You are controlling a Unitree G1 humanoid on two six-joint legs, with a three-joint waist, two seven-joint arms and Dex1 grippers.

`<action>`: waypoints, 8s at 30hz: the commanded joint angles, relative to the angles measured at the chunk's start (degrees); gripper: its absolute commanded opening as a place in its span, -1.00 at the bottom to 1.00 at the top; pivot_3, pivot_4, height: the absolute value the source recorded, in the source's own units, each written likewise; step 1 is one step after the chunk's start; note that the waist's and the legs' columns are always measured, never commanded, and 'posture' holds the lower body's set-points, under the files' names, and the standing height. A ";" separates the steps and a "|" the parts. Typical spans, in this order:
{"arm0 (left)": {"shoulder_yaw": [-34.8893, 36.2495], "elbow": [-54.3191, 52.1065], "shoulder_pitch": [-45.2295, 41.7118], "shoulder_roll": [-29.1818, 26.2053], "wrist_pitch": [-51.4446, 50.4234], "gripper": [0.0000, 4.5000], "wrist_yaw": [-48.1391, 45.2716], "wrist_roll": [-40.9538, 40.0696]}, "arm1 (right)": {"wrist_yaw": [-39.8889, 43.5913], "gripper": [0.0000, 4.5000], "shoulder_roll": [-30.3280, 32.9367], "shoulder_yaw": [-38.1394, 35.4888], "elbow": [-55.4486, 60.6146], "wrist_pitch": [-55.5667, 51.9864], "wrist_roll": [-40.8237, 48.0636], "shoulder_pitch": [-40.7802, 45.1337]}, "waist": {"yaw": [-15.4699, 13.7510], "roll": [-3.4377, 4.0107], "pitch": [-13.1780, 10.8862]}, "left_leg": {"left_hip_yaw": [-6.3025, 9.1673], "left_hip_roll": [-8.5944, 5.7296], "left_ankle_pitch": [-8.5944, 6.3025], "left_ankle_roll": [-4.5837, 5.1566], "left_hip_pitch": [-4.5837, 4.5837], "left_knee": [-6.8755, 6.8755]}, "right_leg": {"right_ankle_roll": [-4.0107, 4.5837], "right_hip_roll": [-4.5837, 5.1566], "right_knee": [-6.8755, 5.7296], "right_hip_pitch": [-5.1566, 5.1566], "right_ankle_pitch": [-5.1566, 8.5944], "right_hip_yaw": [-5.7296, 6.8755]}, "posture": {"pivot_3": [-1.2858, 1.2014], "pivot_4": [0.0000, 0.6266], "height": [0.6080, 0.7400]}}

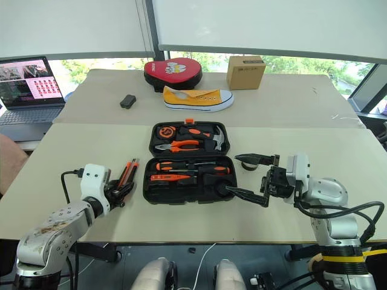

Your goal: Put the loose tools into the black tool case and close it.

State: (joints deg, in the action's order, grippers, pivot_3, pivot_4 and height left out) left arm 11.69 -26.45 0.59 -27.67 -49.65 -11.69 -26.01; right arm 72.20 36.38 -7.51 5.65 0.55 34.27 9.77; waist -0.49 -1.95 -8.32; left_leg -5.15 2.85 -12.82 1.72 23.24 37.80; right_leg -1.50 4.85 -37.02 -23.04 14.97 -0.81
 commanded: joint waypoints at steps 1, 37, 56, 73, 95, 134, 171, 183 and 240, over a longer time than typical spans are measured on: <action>8.64 4.30 0.17 -5.71 13.63 -0.23 -9.42 1.28 | 1.18 1.00 2.31 -1.63 3.70 -0.70 0.88 -1.65 | 0.26 -0.03 -0.03 | -0.02 0.02 0.00 0.00 0.01 0.00 | 0.02 -0.01 -0.02 -0.03 0.00 0.00 | 0.03 -0.52 1.00; -33.72 20.53 -31.33 -11.89 33.41 0.63 -58.51 18.66 | -2.87 1.00 5.78 -4.18 6.59 -4.09 0.39 -5.38 | -0.09 0.00 -0.09 | -0.01 -0.02 0.02 0.20 0.46 0.12 | -0.17 -0.41 0.25 -0.15 -0.05 -0.02 | 0.03 -0.52 1.00; -27.48 31.84 -27.28 -5.21 50.12 -0.74 -59.14 16.72 | -3.23 1.00 3.16 -3.24 2.81 -2.59 -1.82 -2.18 | -0.31 0.00 -0.09 | 0.01 -0.03 0.02 0.20 0.53 0.27 | -0.17 -0.39 0.17 -0.15 -0.06 0.00 | 0.03 -0.52 1.00; -30.60 31.32 -24.16 -1.98 35.68 -0.97 -51.77 19.95 | -7.29 1.00 4.60 -7.93 8.76 -6.66 -0.06 -9.33 | -0.81 0.33 0.18 | 0.13 -0.01 -0.05 0.28 -0.11 0.50 | -0.20 -0.39 0.22 0.69 -0.05 0.04 | 0.03 -0.52 1.00; 2.52 23.97 -7.73 -10.38 45.28 0.99 -62.99 -7.93 | -6.45 1.00 14.05 -5.15 -9.32 -2.82 -15.58 -4.81 | 1.13 0.46 0.15 | 0.05 0.09 -0.10 0.27 -0.31 0.19 | -0.07 -0.36 0.27 0.56 0.09 -0.18 | 0.03 -0.52 1.00; -6.29 17.32 -4.93 -8.15 50.31 1.00 -61.58 -2.96 | 15.14 -1.00 9.75 26.36 -4.21 -35.38 -24.63 30.51 | 1.03 0.54 0.06 | 0.11 0.13 -0.11 0.24 0.51 0.17 | -0.10 -0.28 0.10 -0.24 0.04 -0.03 | 0.03 -0.52 1.00; -1.31 23.81 -10.55 -8.36 40.46 -0.02 -39.45 2.25 | 8.76 0.62 10.35 13.81 -25.49 -17.54 -20.25 30.93 | -0.09 0.38 0.03 | 0.07 -0.03 -0.10 0.24 0.52 0.25 | -0.11 -0.33 0.18 -0.20 0.03 0.02 | 0.03 -0.52 1.00; -5.20 21.30 -8.92 -9.36 47.27 -0.72 -54.57 -0.09 | 8.10 -0.56 4.71 15.30 -5.60 -23.31 -13.40 23.07 | 0.84 0.41 0.01 | 0.02 0.06 -0.06 0.15 0.54 0.16 | -0.10 -0.36 0.09 -0.30 0.03 -0.04 | 0.03 -0.52 1.00; -14.48 33.65 -19.62 -4.57 34.72 -0.72 -43.62 10.60 | -5.99 -0.98 -3.97 14.79 -30.01 -4.55 -29.32 25.52 | 1.16 0.38 -0.02 | 0.02 0.04 0.01 0.01 0.61 0.08 | -0.10 -0.36 -0.07 -0.31 0.01 -0.02 | 0.03 -0.52 1.00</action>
State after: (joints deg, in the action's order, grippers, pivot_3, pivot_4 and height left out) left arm -0.39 10.58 -19.88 -32.52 -16.39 -52.52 -14.93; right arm 65.81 32.07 7.35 -30.70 -1.06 3.57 36.91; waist 0.68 -1.57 -8.34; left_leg -5.13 2.90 -12.83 1.73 23.83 37.87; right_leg -1.61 4.50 -37.10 -23.34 14.97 -0.83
